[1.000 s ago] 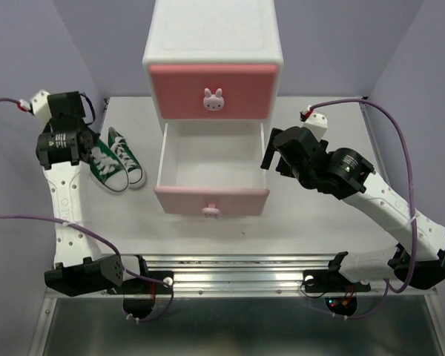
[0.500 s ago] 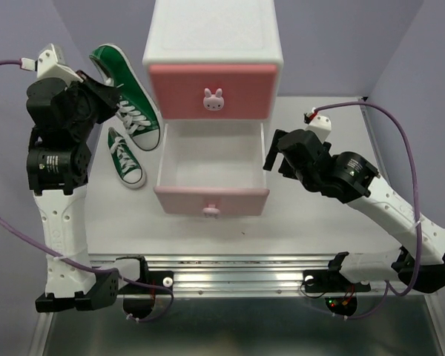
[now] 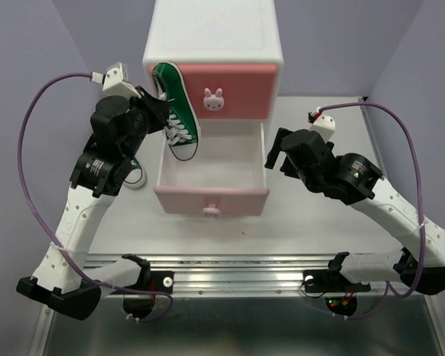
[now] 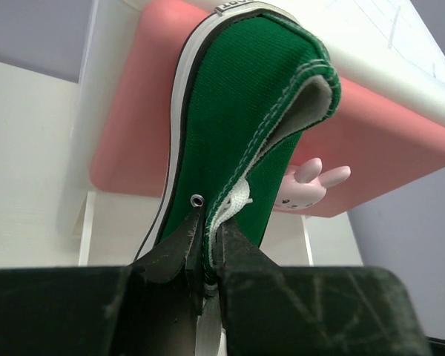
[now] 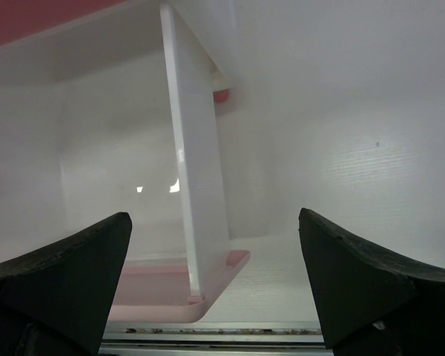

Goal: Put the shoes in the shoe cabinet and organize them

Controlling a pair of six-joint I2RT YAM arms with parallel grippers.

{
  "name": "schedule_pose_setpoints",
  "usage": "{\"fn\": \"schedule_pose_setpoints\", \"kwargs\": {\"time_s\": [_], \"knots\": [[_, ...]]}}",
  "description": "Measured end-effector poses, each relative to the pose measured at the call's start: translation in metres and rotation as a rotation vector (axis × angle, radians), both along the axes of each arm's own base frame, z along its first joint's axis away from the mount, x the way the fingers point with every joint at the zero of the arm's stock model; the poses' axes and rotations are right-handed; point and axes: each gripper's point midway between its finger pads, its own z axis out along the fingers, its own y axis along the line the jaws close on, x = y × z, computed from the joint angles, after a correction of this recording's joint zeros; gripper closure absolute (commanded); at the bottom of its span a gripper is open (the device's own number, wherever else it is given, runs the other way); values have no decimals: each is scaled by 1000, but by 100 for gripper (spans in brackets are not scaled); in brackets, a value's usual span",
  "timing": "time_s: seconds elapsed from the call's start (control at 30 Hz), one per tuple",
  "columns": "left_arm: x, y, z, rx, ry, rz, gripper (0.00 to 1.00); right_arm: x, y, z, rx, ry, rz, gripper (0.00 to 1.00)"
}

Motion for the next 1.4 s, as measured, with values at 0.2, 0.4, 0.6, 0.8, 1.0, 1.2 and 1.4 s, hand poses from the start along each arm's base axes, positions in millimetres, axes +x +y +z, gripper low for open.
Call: {"fn": "schedule_pose_setpoints", "kwargs": {"time_s": [0.2,0.4,0.6,0.8,1.0,1.2,1.4], "knots": [[-9,-19,-17,21,-9,6,100,1,0,3,13,-15,3,0],[-22,-32,-57,60,44,-22,100,-1,-3,-2,-13,-10,14,0],[-34,-39,-94,86,106,-50,100,-2,-3,-2,-28,-14,27,0],[-44,-55,-117,103,146,-108,100,-3,-5,0,-35,-17,38,0],[-42,-62,-124,102,165,-99,100,-4,-4,-5,-37,-7,47,0],[-38,-87,-146,145,206,-120,100,-6,-5,-4,-32,-9,49,0],[-37,-100,-149,142,198,-115,100,-7,-8,-4,-31,-14,48,0]]}}
